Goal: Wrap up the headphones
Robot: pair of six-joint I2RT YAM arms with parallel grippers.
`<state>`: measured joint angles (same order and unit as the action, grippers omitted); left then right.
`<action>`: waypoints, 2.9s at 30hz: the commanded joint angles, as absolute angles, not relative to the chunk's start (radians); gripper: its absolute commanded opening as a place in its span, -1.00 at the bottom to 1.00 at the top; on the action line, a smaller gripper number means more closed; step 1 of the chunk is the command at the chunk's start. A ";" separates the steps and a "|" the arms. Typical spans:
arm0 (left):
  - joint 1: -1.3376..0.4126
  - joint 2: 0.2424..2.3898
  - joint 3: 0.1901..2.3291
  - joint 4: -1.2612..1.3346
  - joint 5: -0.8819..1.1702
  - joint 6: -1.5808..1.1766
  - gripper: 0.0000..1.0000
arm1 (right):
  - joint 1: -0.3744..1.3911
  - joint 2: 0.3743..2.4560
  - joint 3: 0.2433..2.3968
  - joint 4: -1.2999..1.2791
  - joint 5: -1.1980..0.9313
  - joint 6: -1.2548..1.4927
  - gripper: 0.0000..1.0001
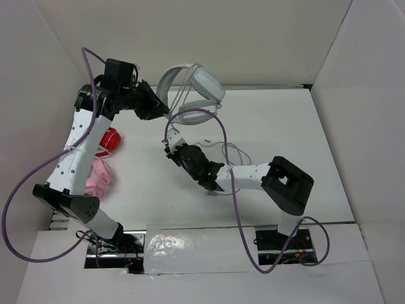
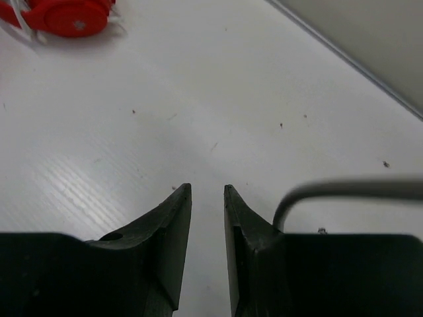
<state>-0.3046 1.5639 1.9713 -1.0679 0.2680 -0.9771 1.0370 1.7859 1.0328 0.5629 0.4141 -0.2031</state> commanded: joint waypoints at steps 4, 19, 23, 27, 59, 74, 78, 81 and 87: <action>-0.278 1.519 2.089 -0.974 0.458 -0.954 -1.00 | 1.048 1.610 0.859 0.587 0.307 -0.155 -0.32; -0.261 1.480 2.091 -0.939 0.520 -0.943 -1.00 | 1.002 1.321 0.591 0.719 0.265 -0.098 -0.05; -0.259 1.479 2.088 -0.937 0.523 -0.942 -1.00 | 0.961 1.166 0.535 0.681 0.232 -0.048 0.78; -0.256 1.476 2.088 -0.928 0.528 -0.940 -1.00 | 0.871 1.098 0.506 0.629 0.170 0.052 0.99; -0.256 1.301 2.031 -0.854 0.729 -0.859 -1.00 | 0.381 1.678 1.025 0.459 -0.215 0.101 -1.00; -0.347 1.334 1.681 -0.919 0.298 -0.710 -1.00 | 0.155 1.545 1.411 -0.179 -0.213 0.098 -1.00; -0.445 1.419 1.657 -0.945 0.102 -0.657 -1.00 | 0.158 1.594 1.684 -0.506 -0.206 0.058 -1.00; -0.503 1.472 1.629 -0.940 0.008 -0.629 -1.00 | 0.175 1.603 1.790 -0.621 -0.216 0.049 -1.00; -0.515 1.569 1.672 -0.989 -0.044 -0.713 -1.00 | 0.199 1.595 1.870 -0.735 -0.276 0.074 -1.00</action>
